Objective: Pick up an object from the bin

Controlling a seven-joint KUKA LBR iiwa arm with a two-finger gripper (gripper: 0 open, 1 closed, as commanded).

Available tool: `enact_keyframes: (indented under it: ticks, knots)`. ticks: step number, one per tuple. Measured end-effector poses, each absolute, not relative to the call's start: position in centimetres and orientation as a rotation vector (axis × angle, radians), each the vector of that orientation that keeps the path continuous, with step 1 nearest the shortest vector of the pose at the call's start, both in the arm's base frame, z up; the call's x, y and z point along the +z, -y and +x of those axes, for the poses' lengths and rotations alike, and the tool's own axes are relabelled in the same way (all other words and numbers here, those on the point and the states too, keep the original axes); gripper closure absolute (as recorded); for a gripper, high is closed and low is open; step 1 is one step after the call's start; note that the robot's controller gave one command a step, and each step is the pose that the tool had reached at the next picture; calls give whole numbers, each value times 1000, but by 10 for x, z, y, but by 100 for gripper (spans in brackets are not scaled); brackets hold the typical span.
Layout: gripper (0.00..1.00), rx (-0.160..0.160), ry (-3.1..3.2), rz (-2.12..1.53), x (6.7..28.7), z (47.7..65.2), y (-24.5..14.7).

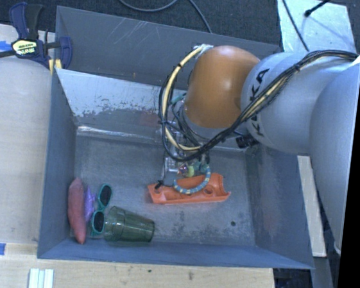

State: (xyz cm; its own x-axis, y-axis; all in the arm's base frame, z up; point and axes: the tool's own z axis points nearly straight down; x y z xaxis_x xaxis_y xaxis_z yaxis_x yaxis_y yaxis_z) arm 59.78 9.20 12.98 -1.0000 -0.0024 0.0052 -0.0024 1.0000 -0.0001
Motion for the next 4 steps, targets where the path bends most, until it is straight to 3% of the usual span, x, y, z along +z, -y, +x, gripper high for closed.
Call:
enact_keyframes:
  ticks: [1,2,3,4]
  knots:
    - [0,-1,3144,1,135,600,-92]
    - [0,-3,3131,74,166,575,-52]
    - [0,5,3146,125,179,527,-35]
    - [0,-4,3133,198,147,527,-16]
